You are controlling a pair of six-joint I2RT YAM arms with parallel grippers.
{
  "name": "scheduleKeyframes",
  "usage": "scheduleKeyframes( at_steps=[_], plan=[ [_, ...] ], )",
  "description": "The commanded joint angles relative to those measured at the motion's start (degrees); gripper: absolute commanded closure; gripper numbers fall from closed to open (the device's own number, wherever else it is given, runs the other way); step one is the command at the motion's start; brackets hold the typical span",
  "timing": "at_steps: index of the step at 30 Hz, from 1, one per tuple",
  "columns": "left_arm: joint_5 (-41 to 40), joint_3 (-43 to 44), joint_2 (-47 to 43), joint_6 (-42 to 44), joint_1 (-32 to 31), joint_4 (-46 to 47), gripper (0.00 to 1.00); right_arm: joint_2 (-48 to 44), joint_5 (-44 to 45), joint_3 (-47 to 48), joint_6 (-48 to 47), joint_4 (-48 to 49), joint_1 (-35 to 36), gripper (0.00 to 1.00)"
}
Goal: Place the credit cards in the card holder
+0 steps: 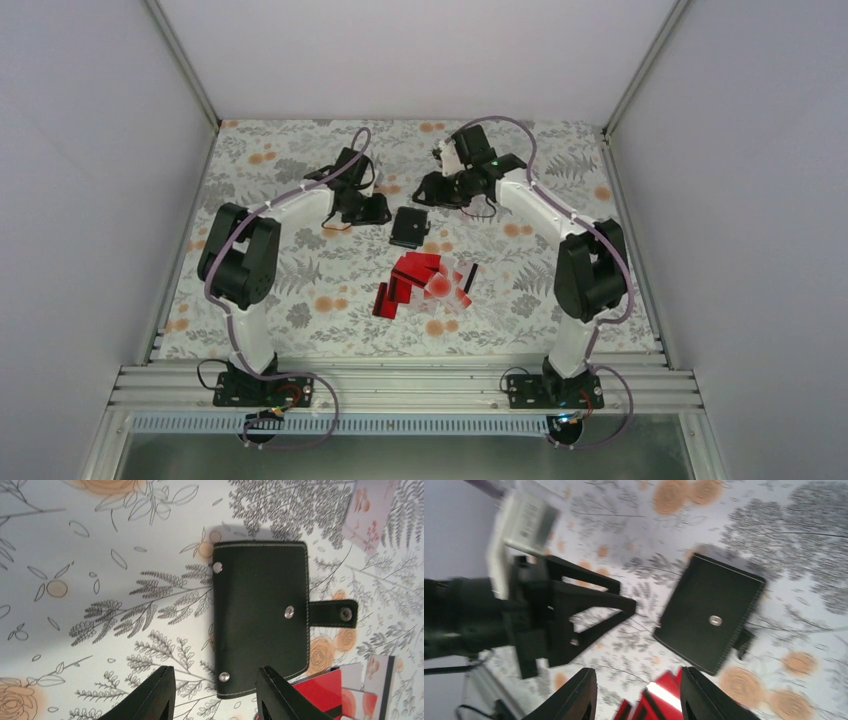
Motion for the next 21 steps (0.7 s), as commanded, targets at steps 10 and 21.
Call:
scheduleKeyframes(
  at_steps=[10, 21],
  plan=[
    [0.5, -2.9, 0.8, 1.3, 0.1, 2.5, 0.58, 12.9, -16.0, 3.4, 7.4, 4.1, 0.3, 0.57],
    [2.6, -1.3, 3.6, 2.6, -0.2, 3.0, 0.61, 13.9, -5.5, 4.0, 4.4, -1.0, -1.1, 0.60]
  ],
)
